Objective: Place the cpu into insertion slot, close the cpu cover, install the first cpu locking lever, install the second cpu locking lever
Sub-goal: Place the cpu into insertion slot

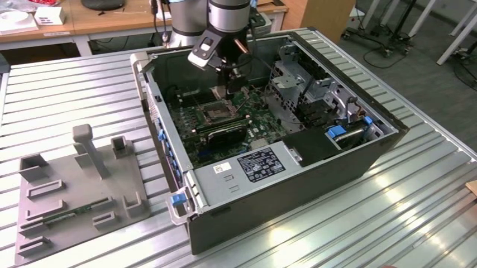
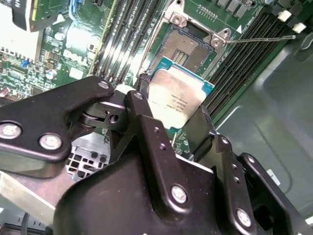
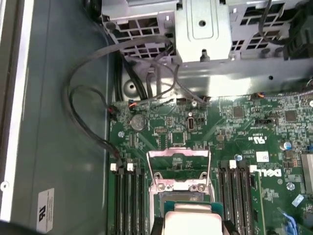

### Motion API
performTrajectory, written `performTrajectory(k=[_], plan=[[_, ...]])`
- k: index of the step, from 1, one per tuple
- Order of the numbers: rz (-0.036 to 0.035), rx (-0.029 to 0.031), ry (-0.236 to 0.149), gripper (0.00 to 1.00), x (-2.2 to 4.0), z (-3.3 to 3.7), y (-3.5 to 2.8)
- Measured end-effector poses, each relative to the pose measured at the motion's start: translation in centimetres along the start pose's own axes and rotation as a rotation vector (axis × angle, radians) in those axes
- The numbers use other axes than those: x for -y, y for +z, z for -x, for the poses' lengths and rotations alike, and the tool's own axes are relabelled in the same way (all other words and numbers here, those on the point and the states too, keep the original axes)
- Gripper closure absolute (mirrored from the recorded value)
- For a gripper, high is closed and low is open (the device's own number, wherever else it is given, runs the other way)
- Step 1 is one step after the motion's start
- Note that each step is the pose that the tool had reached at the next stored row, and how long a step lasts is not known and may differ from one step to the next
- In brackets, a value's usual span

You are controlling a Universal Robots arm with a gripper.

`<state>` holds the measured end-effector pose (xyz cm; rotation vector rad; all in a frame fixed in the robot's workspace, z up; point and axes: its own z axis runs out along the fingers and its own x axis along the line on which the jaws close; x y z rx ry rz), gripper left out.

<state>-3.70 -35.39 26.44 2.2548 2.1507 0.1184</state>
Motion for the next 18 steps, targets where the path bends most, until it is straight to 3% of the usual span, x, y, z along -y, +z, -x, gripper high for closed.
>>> performTrajectory(k=[3,9,18], plan=[[-0.0004,-0.0049,-0.008,0.46,0.05,0.01,0.23],[-0.0007,-0.0052,-0.011,0.46,0.23,0.04,0.91],[-0.0007,-0.0051,-0.011,0.46,0.25,0.05,1.08]])
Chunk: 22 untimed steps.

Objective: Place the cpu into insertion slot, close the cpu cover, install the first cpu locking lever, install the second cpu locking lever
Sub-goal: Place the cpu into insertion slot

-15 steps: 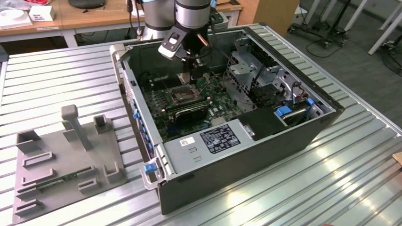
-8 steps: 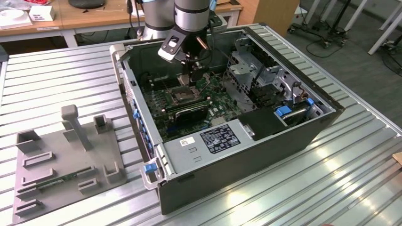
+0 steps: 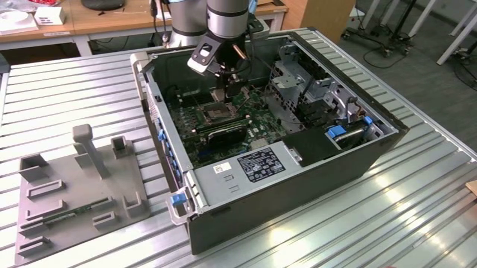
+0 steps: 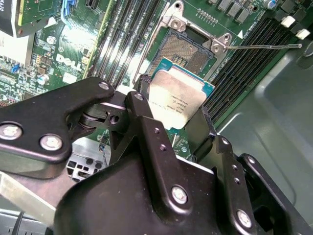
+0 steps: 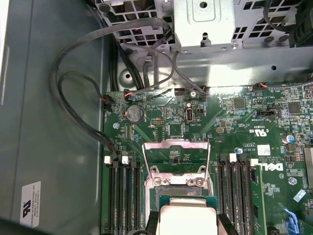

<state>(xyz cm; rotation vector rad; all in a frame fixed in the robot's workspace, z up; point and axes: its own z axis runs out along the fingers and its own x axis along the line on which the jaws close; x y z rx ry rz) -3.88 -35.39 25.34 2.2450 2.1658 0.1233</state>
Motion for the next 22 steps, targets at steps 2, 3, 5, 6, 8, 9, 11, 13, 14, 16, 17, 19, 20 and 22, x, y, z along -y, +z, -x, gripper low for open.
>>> performTrajectory(k=[2,3,5,6,8,9,11,13,14,16,17,19,20,22], plan=[[0.0,0.0001,0.0,0.46,0.0,0.0,0.0],[-0.0001,0.0001,0.0,0.46,0.0,0.0,0.0],[0.0003,-0.0005,0.0,0.46,0.0,0.0,0.09],[0.0001,-0.0002,0.0,0.46,0.01,0.0,0.15],[0.0,-0.0001,0.0,0.46,0.02,0.01,0.34],[0.0,-0.0001,0.0,0.46,0.03,0.02,0.45],[0.0,0.0,0.0,0.46,0.07,0.02,0.73],[0.0,-0.0001,0.0,0.46,0.13,0.02,1.23],[0.0,0.0,0.0,0.46,0.14,0.03,1.29],[0.0,-0.0001,0.0,0.46,0.15,0.03,1.39],[0.0,0.0,-0.001,0.46,0.15,0.03,1.43],[-0.0001,-0.0001,-0.003,0.46,0.16,0.04,1.51],[-0.0002,0.0,-0.003,0.46,0.17,0.04,1.52],[-0.0001,-0.0004,-0.003,0.46,0.18,0.04,1.69]])
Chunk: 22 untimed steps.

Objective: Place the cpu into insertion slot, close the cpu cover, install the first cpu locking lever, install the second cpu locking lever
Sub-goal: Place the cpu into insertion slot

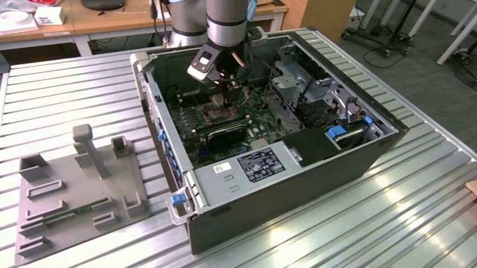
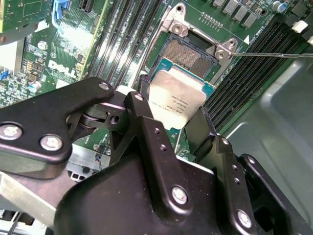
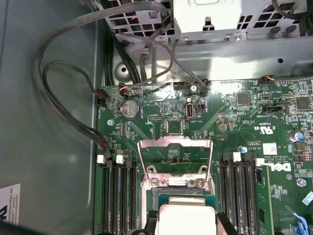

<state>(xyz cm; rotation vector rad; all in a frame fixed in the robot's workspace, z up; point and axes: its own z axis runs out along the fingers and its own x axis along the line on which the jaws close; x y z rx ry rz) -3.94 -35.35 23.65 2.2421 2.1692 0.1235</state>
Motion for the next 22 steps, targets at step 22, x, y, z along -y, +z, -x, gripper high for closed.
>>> performTrajectory(k=[22], plan=[[-0.0001,-0.0061,-0.008,0.46,0.24,-0.11,1.01]])
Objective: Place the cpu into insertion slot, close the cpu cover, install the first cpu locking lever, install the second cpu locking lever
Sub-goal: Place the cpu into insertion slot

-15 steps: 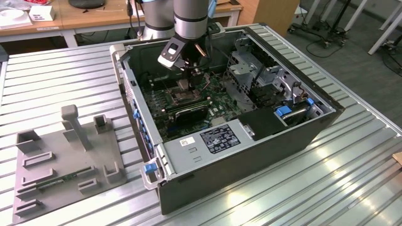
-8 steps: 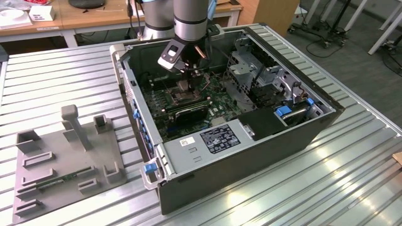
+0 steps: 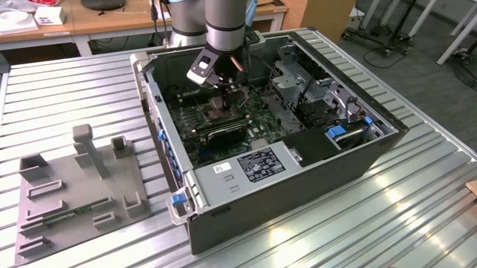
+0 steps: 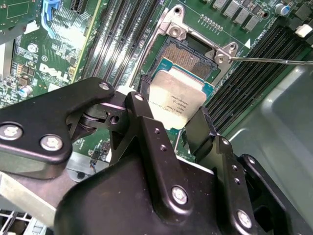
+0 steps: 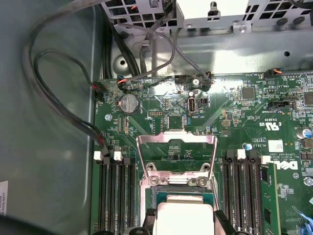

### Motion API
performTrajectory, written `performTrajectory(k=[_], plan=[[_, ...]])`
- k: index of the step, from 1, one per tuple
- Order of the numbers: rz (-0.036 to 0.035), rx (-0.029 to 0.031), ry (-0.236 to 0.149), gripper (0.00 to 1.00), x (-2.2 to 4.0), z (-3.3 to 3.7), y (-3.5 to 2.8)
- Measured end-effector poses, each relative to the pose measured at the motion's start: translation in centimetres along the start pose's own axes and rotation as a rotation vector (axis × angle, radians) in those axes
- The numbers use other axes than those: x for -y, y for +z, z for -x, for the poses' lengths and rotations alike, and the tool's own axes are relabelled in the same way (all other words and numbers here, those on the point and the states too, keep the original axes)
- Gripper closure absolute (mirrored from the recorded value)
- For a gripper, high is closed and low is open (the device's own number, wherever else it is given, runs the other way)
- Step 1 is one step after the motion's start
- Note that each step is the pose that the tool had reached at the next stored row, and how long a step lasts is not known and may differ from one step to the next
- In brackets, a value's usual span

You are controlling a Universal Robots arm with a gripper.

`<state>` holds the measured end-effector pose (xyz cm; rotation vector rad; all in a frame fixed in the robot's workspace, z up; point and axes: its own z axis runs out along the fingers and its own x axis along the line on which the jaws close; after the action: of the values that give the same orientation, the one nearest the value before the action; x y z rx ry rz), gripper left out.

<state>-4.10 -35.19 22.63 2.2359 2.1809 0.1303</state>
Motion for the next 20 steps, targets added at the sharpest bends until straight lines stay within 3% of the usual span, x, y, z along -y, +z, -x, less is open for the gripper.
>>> performTrajectory(k=[6,20], plan=[[0.0,-0.0001,0.0,0.46,0.02,0.0,0.07],[0.0001,0.0,0.0,0.46,0.11,0.04,0.91]])
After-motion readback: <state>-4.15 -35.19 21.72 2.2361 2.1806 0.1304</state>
